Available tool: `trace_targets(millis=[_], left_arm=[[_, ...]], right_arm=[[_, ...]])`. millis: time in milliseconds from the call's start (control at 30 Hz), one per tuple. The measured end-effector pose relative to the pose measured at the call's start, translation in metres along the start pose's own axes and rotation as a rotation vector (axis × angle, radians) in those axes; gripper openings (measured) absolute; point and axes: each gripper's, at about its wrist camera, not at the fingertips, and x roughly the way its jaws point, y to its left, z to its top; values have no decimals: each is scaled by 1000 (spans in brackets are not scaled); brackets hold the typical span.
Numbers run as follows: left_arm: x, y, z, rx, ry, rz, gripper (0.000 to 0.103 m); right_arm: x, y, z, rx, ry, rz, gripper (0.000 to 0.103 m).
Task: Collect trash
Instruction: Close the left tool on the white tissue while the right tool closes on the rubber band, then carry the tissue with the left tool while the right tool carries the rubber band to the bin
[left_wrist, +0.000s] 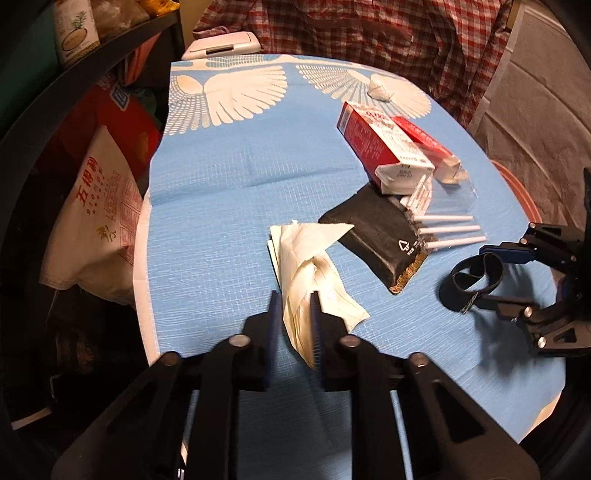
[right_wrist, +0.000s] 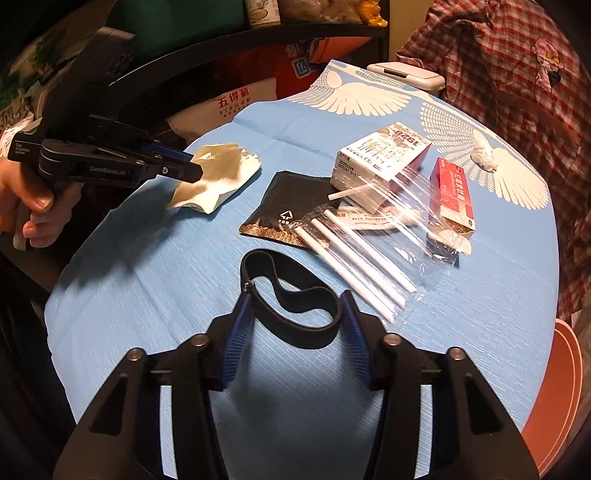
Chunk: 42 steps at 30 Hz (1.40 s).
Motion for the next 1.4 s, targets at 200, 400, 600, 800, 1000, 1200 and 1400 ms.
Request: trace_targets(millis=[200,400,600,800,1000,1200,1400], left_arm=[[-5,2,1,-7,-13,3,2],[-16,0,5,-29,-50,1,2],[-28,-8,7,-36,-83,6,2],[-47,-21,10,-48,-140,-1,2],[-62,-38,13,-58,-195,-2,2],[-70,-53,18,-70,-240,-1,2],[-73,-69,24,-74,-275,0,2]], right_arm=[[-7,4,-2,-22,-10,-1,15],[-24,1,-2,-3,-45,0,12],[-48,-6,-1,47,-105,-7,12],[-71,-16,-3,109,-170,-35,12],[-90,-32,-6,193,-228,-95,12],[-112,-53,-12,291,-289,-179,12],[-132,-69,-22,356,-333,-272,12]])
